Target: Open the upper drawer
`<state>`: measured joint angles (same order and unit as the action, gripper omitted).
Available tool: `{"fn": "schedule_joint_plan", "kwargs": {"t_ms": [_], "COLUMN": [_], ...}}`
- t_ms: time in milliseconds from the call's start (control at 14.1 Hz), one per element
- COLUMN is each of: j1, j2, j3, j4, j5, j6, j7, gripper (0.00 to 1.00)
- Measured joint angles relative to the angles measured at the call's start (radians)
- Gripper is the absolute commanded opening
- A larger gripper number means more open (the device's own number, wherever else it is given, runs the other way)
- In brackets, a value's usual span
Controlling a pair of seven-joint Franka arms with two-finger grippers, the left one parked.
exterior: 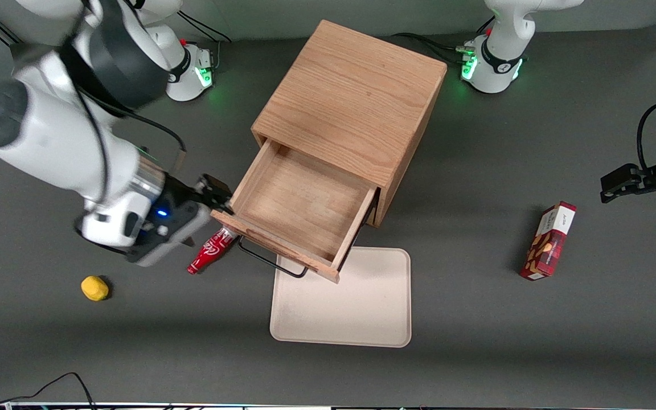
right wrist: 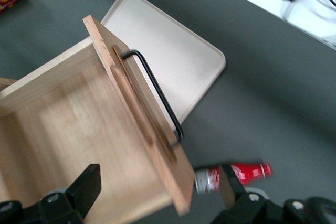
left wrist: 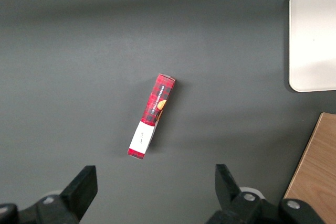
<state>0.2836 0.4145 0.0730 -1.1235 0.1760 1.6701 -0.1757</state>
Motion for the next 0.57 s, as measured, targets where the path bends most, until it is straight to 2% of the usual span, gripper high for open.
{"fn": "schedule_joint_plan", "kwargs": {"t_ms": [141,283,424,566], "j1": [-0.06,-0.114,-0.143,-0.187], "j2": [-0.053,-0.094,-0.129,-0.153], "j3": [0.0,0.0,0.002,0.017], "j4": [-0.01,-0.017,-0.031,-0.054], "j5": [-0.021,-0.076,-0.138,-0.159], "j6": [-0.046,-0.092,-0.128,-0.161], "j7": [0.037,0.081,0.182,0.291], "gripper": [1.0,1.0,1.0,1.0]}}
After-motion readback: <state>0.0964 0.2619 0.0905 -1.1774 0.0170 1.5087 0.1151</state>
